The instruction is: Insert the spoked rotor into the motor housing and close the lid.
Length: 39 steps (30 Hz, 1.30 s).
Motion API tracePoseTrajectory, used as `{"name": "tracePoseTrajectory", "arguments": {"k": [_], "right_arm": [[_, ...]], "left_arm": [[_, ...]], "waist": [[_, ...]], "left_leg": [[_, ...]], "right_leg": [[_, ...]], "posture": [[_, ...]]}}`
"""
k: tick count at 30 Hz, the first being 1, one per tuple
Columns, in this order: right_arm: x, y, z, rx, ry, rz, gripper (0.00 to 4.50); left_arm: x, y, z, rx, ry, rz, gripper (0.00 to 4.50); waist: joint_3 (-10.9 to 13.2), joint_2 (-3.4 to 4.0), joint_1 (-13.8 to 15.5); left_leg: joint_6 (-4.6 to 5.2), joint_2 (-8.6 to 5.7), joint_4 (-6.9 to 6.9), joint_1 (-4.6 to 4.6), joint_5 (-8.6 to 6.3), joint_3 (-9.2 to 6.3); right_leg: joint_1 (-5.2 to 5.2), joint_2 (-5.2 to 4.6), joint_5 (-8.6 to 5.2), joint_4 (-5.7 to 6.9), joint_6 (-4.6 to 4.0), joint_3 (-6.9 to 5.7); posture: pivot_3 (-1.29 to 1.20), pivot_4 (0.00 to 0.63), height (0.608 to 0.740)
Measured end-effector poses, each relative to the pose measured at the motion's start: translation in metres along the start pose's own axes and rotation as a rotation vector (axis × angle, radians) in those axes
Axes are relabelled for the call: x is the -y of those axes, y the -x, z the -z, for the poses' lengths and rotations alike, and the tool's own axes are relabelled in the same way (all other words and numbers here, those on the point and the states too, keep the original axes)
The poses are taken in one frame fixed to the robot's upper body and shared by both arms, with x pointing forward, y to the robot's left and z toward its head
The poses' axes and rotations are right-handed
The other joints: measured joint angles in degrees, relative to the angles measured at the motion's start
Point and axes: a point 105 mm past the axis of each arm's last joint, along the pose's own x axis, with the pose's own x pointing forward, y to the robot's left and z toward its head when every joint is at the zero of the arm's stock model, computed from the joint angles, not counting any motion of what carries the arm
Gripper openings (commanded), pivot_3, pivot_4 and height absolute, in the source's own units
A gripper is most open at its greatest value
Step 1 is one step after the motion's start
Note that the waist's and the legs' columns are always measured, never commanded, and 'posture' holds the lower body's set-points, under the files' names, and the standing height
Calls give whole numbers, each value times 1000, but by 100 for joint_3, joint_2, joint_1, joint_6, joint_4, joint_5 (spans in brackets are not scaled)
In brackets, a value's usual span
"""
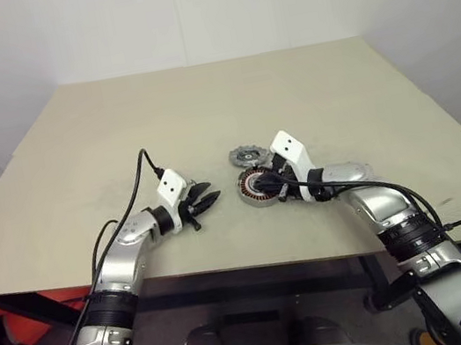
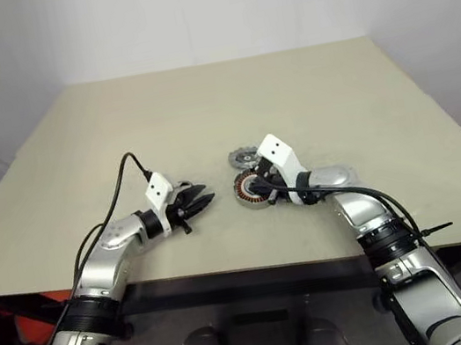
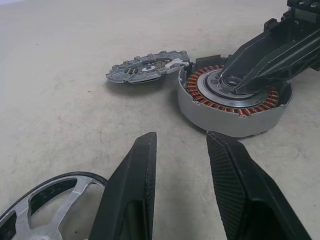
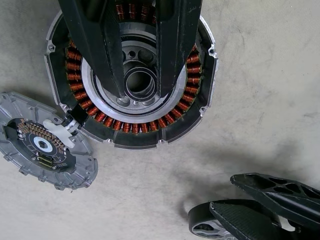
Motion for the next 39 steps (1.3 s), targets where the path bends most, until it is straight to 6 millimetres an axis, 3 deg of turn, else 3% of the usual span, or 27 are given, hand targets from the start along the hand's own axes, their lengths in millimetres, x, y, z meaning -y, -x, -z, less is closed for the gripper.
{"name": "tracePoseTrajectory", "arguments": {"k": [39], "right_arm": [[16,5,-6,-11,29,52,649]], "left_arm": [[-1,1,2,-3,-8,-4,1684]], "waist": [[0,0,-6]], "left_leg": [[3,1,-5,-4,2,0]], "right_leg": [[-3,1,1,1,0,0]], "posture": [[0,0,740]]}}
